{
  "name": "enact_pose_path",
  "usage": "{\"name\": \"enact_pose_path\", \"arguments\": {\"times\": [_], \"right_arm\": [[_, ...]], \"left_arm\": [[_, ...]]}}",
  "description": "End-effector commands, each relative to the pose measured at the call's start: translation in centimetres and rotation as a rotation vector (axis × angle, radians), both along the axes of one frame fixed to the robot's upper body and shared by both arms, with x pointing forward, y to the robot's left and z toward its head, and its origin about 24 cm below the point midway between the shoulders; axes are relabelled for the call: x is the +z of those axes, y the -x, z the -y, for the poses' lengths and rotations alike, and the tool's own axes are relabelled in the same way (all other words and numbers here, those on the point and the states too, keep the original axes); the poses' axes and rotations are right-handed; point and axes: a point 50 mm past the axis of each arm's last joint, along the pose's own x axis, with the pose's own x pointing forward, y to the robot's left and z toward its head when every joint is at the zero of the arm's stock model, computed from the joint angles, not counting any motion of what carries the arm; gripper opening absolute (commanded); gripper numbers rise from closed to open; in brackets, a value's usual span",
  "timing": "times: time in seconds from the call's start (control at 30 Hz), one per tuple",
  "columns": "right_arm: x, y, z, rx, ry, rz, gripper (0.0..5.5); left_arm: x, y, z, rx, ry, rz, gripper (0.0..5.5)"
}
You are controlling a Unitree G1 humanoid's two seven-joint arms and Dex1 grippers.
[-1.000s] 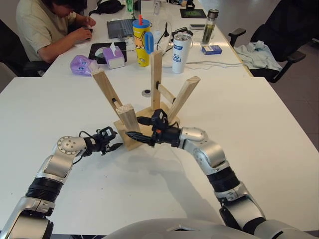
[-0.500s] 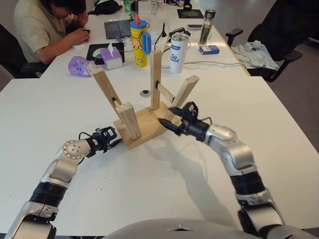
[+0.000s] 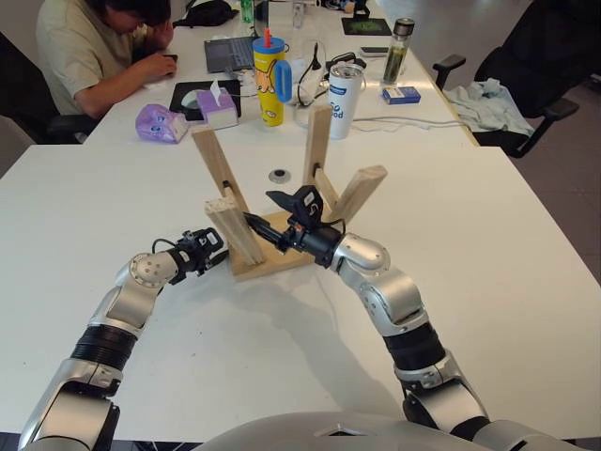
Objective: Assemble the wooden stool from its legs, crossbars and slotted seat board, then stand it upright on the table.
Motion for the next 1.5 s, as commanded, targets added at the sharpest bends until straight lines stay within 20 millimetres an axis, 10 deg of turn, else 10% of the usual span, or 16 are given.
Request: {"name": "enact_pose_path", "arguments": {"times": [0.03,0.43,0.67,0.87,1.17,1.5], "right_arm": [[-0.4,0.8,-0.7,0.034,0.025,-0.022,3.33],[-2.6,7.1,4.6,0.238,0.029,-0.383,3.33],[-7.8,8.6,13.0,-0.204,0.31,-0.49,3.33],[-8.8,8.9,16.1,-0.474,0.377,-0.371,3.33],[-10.9,5.1,15.0,-0.674,0.474,-0.265,3.33],[-9.4,5.7,10.6,-0.477,0.325,-0.36,3.33]], "left_arm": [[-3.0,1.5,1.4,-0.015,-0.005,-0.123,2.69],[0.2,5.9,-1.1,0.496,-0.006,0.241,2.69],[-1.5,10.9,0.2,0.46,0.013,0.11,2.69],[-2.5,9.7,0.1,0.502,0.006,0.13,2.69],[-5.2,8.2,2.9,0.254,-0.032,-0.033,2.69],[-2.1,8.5,6.9,0.15,0.222,-0.175,2.69]]}}
